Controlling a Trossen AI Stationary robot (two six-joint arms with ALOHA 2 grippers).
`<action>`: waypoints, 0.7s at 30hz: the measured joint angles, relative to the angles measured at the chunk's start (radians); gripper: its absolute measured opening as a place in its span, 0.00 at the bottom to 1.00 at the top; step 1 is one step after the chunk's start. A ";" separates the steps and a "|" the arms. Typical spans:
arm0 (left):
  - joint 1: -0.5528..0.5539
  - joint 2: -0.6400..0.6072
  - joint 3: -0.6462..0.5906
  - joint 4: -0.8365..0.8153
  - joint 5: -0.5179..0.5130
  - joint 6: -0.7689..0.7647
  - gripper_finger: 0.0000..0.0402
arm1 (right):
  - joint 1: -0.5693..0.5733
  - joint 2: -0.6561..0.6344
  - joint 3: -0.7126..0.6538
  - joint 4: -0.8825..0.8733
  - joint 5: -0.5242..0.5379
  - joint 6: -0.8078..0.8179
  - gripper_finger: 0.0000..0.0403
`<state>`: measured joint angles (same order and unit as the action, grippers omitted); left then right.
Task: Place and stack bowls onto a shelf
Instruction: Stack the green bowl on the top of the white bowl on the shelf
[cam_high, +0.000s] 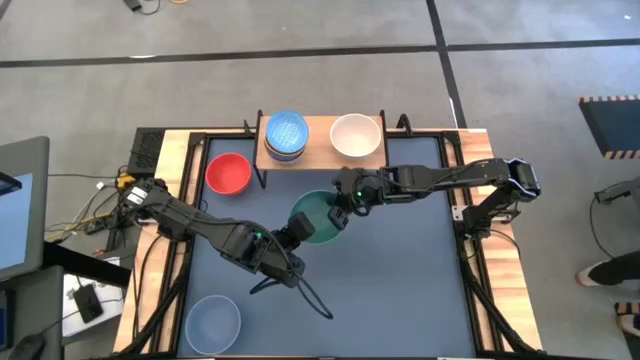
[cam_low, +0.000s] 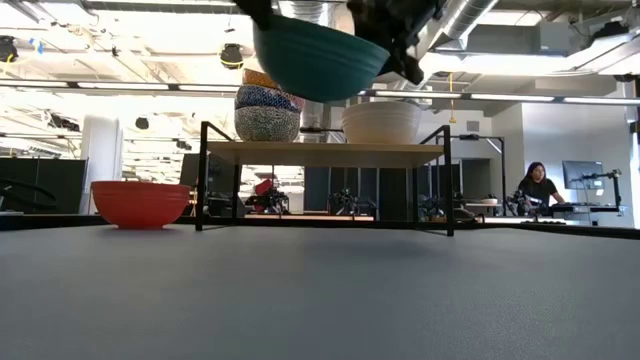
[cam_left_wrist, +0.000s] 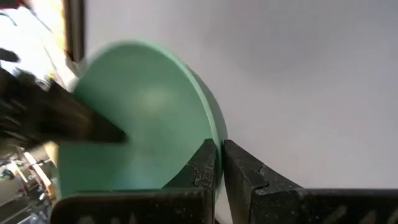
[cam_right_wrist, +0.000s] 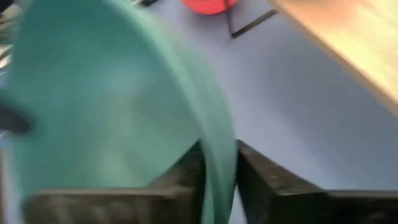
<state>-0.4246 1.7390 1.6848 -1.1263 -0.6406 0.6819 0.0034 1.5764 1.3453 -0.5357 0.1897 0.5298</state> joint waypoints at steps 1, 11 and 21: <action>0.006 0.000 0.000 0.006 0.000 -0.007 0.00 | -0.004 0.001 0.000 0.000 -0.008 0.001 0.17; 0.037 0.000 0.001 0.088 0.000 -0.010 0.01 | -0.048 0.002 -0.001 -0.009 -0.076 -0.008 0.07; 0.071 -0.007 0.001 0.087 -0.031 -0.186 0.05 | -0.100 0.002 0.052 -0.058 -0.102 -0.036 0.07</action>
<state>-0.3536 1.7317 1.6859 -1.0395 -0.6714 0.4963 -0.0962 1.5784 1.3974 -0.5938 0.0882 0.4940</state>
